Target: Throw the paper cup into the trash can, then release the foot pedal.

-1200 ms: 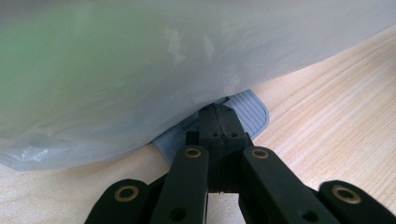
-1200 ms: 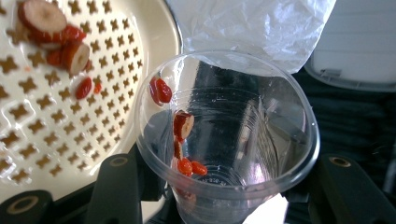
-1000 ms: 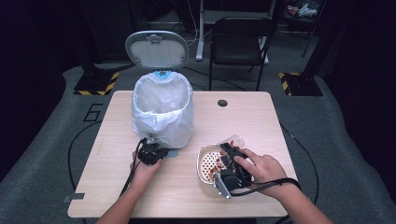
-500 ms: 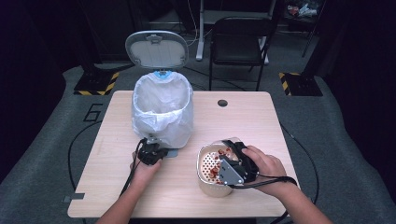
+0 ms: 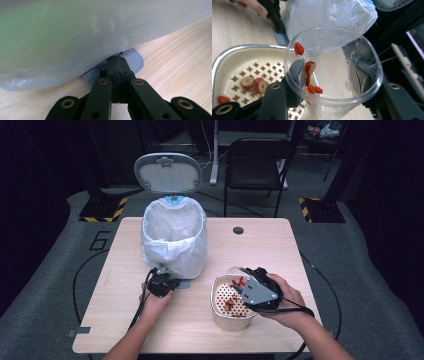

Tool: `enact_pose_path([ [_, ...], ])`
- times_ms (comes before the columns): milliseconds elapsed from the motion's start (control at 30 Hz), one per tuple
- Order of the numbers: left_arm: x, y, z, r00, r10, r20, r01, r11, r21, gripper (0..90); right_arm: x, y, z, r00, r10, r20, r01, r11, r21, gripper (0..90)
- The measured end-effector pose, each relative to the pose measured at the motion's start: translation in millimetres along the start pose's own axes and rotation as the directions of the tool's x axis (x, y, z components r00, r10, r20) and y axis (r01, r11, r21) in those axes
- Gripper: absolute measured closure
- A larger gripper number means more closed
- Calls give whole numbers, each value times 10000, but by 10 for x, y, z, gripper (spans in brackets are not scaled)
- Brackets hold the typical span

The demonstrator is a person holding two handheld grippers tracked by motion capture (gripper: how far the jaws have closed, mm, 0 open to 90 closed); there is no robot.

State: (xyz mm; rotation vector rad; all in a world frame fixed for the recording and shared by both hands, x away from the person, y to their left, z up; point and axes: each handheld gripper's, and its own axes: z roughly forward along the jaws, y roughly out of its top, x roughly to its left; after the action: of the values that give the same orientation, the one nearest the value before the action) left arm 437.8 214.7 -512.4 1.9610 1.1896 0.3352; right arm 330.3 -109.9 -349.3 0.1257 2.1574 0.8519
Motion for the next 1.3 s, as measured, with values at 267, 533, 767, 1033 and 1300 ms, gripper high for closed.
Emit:
enact_pose_path([
  [267, 3, 4, -4, 10000, 24, 13, -24, 10000, 64, 900, -111, -111, -16, 9742, 2092, -846, -2140, 9754, -533, 461],
  [533, 1, 3, -4, 10000, 26, -3, -26, 10000, 61, 900, -195, -194, 11, 9222, 3557, -1515, -3719, 9233, -960, 461],
  [767, 1, 4, -3, 10000, 1, 11, -1, 10000, 69, 900, -236, -165, 12, 8951, 4188, -1529, -4400, 8853, -1507, 460],
  [1033, 3, 4, -4, 10000, 14, 9, -14, 10000, 70, 900, -282, -122, 38, 8522, 4824, -2027, -5168, 8367, -1814, 461],
  [1300, 48, 15, -47, 9981, 576, -224, -558, 9957, 746, 900, -272, -178, 19, 8233, 5217, -2237, -5636, 7982, -2127, 460],
])
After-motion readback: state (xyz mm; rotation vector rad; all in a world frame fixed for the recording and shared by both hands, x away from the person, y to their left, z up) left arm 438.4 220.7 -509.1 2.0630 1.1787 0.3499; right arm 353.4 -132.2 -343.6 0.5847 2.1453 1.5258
